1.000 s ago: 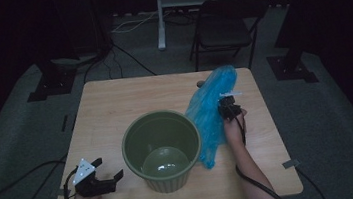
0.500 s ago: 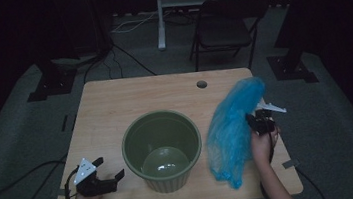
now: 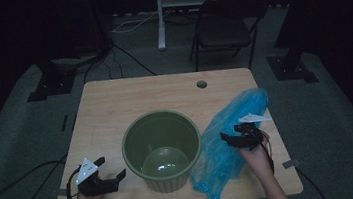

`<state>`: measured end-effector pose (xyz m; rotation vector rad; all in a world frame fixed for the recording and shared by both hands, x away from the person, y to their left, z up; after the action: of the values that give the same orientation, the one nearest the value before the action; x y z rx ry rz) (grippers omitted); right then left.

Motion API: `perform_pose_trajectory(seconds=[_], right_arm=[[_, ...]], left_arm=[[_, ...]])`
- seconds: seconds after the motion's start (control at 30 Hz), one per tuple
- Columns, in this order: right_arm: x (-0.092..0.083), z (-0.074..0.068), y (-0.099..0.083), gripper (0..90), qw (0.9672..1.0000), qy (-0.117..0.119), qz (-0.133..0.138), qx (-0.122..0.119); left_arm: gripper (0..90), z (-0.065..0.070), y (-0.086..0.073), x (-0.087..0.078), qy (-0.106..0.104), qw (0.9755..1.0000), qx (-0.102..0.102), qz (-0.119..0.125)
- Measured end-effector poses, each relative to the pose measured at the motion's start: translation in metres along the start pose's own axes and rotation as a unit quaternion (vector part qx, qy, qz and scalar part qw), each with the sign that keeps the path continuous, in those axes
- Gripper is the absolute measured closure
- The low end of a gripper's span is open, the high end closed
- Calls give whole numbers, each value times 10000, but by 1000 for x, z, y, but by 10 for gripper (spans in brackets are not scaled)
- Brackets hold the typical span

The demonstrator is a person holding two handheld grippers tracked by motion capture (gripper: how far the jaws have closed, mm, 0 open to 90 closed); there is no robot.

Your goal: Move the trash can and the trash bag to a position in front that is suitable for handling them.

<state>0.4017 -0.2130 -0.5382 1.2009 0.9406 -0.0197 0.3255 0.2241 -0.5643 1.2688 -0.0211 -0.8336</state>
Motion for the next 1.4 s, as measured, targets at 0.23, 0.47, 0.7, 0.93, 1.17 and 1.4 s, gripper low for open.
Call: perform_pose_trajectory(seconds=[0.23, 0.47, 0.7, 0.93, 1.17, 1.4], right_arm=[[46, -34, 7, 209, 9953, 485, -279, -794], [66, -63, -14, 205, 9855, 767, -631, -1377], [66, -60, -19, 452, 9848, 619, -691, -1471], [76, -35, -9, 899, 9882, 29, -621, -1404], [66, 18, 61, 900, 9957, -794, 349, -334], [68, 45, 119, 899, 9898, -1169, 771, 248]], left_arm=[[2, 0, 1, -2, -35, 10000, -17, 17], [2, -1, 1, -3, -44, 10000, -21, 32], [2, -1, 1, -3, -46, 10000, -35, 34], [2, -1, 2, -2, -58, 10000, -36, 40], [1, -1, 3, -4, -81, 9999, -43, 85], [2, 0, 3, -5, -92, 9999, 19, 72]])
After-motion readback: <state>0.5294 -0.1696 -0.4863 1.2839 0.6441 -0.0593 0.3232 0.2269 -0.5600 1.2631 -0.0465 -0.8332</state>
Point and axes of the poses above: each handheld gripper's, and its own axes: x roughly forward along the jaws, y roughly out of its top, z roughly to its right, the point moved 8 cm from there along x, roughly forward along the jaws, and after that the axes turned 15 degrees about -x, right-handed, at the moved point
